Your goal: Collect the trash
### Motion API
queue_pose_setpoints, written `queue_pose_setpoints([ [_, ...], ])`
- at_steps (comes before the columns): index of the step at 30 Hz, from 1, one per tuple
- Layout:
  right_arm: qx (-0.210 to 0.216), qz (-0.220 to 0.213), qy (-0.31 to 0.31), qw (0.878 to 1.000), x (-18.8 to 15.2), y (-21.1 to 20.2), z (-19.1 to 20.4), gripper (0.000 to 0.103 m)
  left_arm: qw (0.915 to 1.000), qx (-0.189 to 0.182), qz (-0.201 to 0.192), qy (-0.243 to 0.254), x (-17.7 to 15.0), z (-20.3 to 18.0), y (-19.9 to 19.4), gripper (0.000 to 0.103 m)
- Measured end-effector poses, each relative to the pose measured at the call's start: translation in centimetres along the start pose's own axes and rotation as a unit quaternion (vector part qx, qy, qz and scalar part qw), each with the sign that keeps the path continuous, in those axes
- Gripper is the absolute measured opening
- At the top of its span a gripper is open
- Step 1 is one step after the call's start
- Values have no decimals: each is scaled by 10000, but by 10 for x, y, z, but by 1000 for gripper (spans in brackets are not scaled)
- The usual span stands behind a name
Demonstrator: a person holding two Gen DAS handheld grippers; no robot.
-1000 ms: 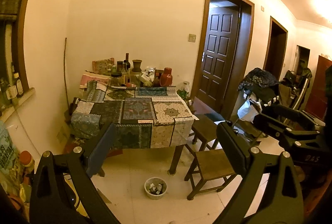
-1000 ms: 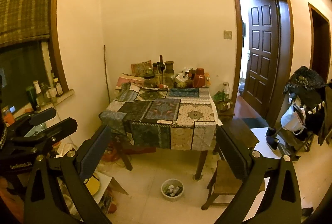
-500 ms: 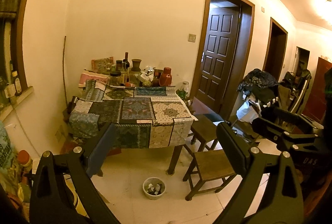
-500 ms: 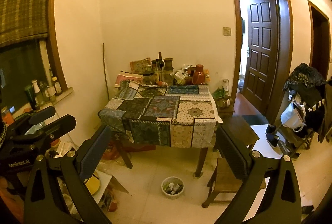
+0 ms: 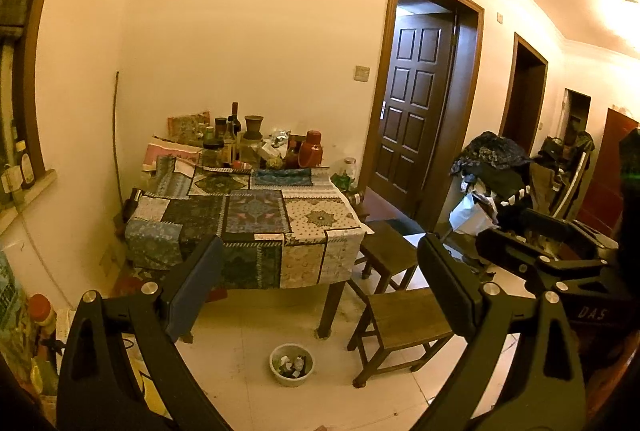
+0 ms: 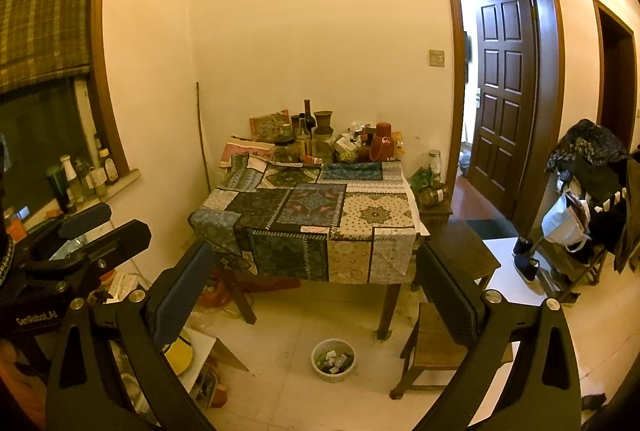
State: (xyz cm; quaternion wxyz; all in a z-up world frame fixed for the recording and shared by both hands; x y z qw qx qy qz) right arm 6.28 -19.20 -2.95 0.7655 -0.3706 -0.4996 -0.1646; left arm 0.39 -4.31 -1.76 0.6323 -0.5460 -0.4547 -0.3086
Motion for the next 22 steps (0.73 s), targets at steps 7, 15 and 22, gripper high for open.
queue_pose_setpoints([
  [7,-6,-5,10,10000,1,1,1,101,10000,-11,18,-27,1,0,1,97],
  [15,-11,13,27,10000,1,2,1,101,10000,8,25,-24,3,0,4,97],
  [22,-4,52,78,10000,2,9,1,101,10000,11,62,-26,5,-2,10,97],
])
Point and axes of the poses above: each gripper's, at about its wrist camera, not at the fingertips, and y roughly the way its jaws point, z to its left, x to its top, the point moved 7 cm from there along y, roughly the way its jaws point, and after that the axes turned 15 degrees about x, right-handed, at the moved point
